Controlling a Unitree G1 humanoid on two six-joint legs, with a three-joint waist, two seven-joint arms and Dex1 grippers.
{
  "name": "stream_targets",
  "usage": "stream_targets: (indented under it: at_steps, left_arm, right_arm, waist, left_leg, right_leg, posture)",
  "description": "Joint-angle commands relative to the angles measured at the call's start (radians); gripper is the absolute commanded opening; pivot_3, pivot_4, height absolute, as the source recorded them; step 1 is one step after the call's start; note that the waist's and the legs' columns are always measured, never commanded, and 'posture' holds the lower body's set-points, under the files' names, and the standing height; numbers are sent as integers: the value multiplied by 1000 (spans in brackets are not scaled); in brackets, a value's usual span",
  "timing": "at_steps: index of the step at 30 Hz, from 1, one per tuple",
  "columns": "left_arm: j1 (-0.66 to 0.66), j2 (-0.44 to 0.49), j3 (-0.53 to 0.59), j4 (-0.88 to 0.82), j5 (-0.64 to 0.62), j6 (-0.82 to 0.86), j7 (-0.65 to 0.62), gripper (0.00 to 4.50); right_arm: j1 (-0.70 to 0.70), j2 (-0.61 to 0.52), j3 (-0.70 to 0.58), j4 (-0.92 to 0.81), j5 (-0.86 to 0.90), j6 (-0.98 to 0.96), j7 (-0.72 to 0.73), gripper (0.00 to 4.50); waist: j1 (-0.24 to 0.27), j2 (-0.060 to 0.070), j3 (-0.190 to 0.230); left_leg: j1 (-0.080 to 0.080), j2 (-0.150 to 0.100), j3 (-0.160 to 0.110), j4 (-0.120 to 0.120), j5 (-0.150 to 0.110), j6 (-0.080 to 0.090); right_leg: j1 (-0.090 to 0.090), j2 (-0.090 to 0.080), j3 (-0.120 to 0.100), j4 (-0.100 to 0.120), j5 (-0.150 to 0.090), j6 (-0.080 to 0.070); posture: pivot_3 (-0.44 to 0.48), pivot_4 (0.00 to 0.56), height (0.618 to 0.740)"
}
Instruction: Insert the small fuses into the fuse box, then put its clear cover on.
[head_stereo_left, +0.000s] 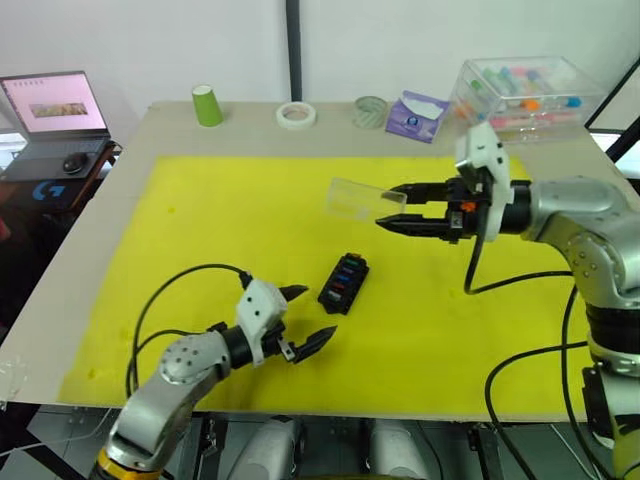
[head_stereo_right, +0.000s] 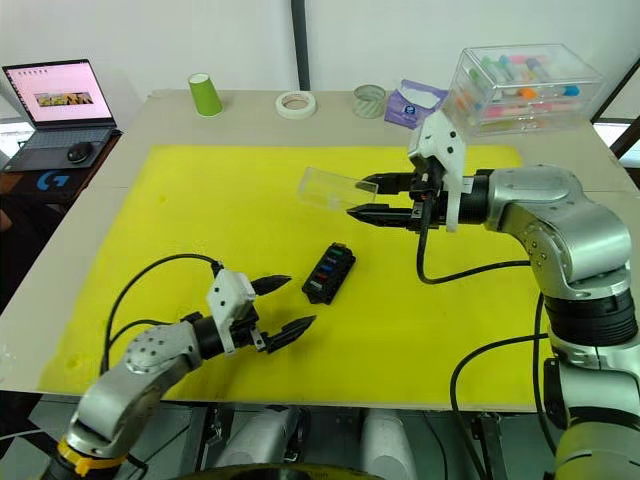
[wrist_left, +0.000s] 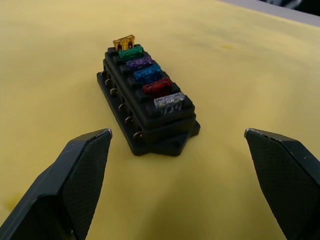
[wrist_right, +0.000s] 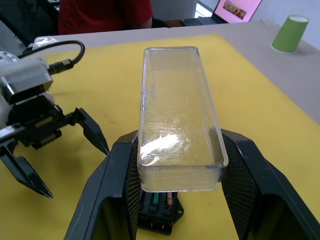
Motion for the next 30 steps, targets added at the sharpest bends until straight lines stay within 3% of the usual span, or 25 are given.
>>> stream_targets:
  at_steps: [1,10,20,23,27,30]
  left_arm:
    - [3,-32,-27,-16,22,-25,35,4500]
    - [-34,-158,-161,46,196,43,210,4500]
    - [-42,-187,-183,27,281,177,303,4500]
    - [-40,-185,-182,25,291,188,310,3898]
    - [-40,-187,-168,31,296,191,322,2711]
    - [-46,-191,-153,38,297,192,327,2711]
  right_arm:
    - [-41,-19,-20,-44,30,21,-1,1869]
    - [-96,-25,-27,-104,88,119,-32,1869]
    - [-97,-27,-35,-121,104,135,-64,1869]
    - [-92,-30,-36,-123,105,130,-67,1869]
    - [-91,-28,-35,-116,103,120,-67,1869]
    - [-93,-23,-32,-109,99,109,-68,1869]
  waist:
    - [0,0,0]
    - [1,0,0]
    - [1,0,0]
    - [1,0,0]
    - [1,0,0]
    - [1,0,0]
  left_leg:
    - [0,0,0,0,0,0]
    - [0,0,0,0,0,0]
    - [0,0,0,0,0,0]
    - [0,0,0,0,0,0]
    - [0,0,0,0,0,0]
    - [0,0,0,0,0,0]
  right_leg:
    - [0,0,0,0,0,0]
    - [0,0,0,0,0,0]
    - [0,0,0,1,0,0]
    - [0,0,0,1,0,0]
    - [0,0,0,1,0,0]
    - [0,0,0,1,0,0]
  posture:
    - [0,150,740]
    - [0,150,740]
    - [0,150,740]
    - [0,150,740]
    - [0,150,740]
    - [0,150,740]
